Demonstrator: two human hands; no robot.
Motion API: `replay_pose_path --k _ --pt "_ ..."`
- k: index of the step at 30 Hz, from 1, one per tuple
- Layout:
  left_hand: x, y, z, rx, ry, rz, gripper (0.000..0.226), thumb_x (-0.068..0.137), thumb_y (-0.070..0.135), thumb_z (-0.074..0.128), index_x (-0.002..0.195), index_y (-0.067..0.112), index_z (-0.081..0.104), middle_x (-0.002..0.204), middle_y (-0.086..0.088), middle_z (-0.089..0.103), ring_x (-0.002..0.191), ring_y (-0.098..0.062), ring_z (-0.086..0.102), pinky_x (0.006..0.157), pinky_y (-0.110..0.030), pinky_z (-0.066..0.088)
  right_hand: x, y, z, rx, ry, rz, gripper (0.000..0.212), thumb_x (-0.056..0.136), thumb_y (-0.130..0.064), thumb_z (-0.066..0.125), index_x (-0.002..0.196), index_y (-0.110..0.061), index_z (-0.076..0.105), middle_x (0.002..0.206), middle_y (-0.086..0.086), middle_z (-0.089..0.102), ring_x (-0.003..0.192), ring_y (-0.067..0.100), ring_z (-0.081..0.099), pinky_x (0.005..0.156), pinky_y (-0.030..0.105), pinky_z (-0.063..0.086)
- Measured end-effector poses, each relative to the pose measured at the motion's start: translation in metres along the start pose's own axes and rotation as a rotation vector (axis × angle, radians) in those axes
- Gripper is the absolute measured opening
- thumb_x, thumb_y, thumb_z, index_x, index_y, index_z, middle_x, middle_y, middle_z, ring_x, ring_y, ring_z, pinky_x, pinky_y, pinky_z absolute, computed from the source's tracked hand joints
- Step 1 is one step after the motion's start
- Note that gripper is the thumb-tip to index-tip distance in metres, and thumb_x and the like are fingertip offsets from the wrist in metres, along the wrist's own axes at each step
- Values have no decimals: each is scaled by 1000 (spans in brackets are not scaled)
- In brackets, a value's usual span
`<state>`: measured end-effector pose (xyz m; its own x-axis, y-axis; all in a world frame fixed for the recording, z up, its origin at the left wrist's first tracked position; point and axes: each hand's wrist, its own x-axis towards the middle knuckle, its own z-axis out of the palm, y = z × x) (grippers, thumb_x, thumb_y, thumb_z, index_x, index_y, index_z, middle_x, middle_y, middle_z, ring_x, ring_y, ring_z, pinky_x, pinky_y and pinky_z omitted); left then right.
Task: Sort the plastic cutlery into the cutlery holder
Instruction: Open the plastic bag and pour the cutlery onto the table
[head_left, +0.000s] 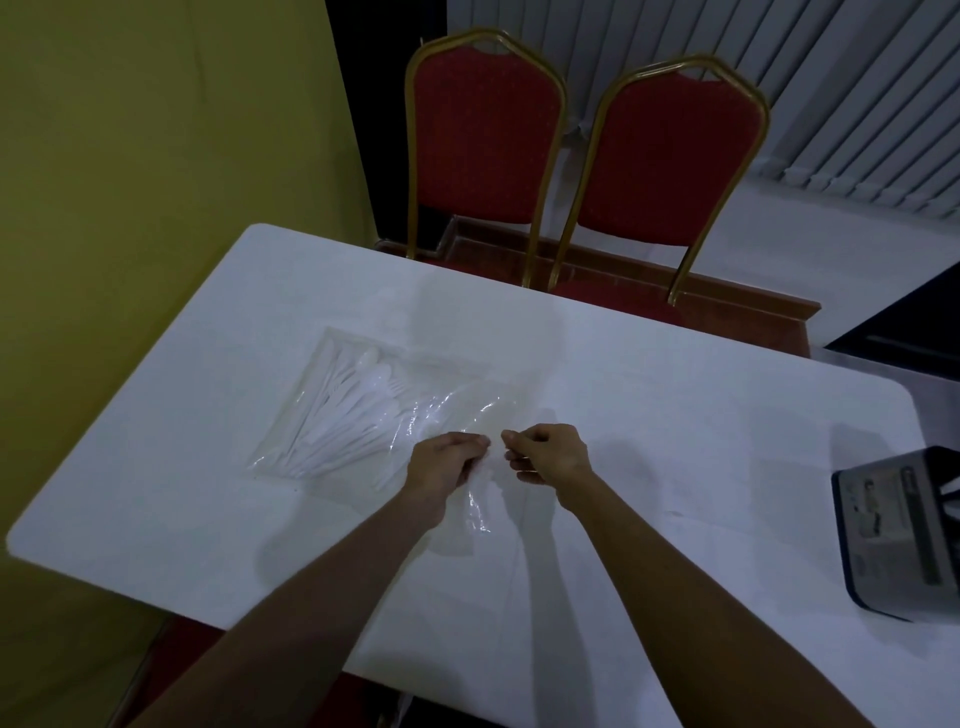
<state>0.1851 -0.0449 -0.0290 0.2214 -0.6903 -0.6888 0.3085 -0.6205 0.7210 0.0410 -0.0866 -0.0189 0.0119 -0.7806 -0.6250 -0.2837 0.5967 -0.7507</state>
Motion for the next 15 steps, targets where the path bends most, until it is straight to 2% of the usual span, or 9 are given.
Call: replay_pose_path --k 3,7,10,13,15 --pt "-1 -3 8 -113 68 -39 6 80 3 69 83 7 72 84 -9 70 75 -18 63 77 -27 53 3 -6 6 -44 1 -4 12 84 -12 72 84 -2 67 86 15 72 68 20 71 61 26 60" --pt "-2 -4 15 -251 41 -154 4 82 4 64 79 4 67 76 -10 64 66 -19 58 61 -24 49 5 -14 7 -19 -20 3 11 81 -2 72 84 5 64 87 23 71 70 25 73 67 31 62" --pt "1 -1 12 -106 62 -113 1 76 9 65 76 8 66 75 -9 59 64 -18 52 62 -27 44 5 -13 6 -55 -29 -44 11 80 0 72 84 6 63 87 25 70 69 23 69 69 31 62" --pt "3 4 9 65 35 30 8 76 15 68 83 13 72 78 -7 67 63 -16 56 67 -26 50 5 -11 4 -79 -29 -87 16 81 -4 73 88 8 64 82 22 70 66 19 68 67 25 61" --pt "2 8 8 219 33 144 9 74 26 73 80 19 75 77 -5 71 61 -12 58 69 -24 52 3 -10 3 -75 -51 -107 15 81 -6 73 88 6 67 80 20 71 66 19 68 68 23 60"
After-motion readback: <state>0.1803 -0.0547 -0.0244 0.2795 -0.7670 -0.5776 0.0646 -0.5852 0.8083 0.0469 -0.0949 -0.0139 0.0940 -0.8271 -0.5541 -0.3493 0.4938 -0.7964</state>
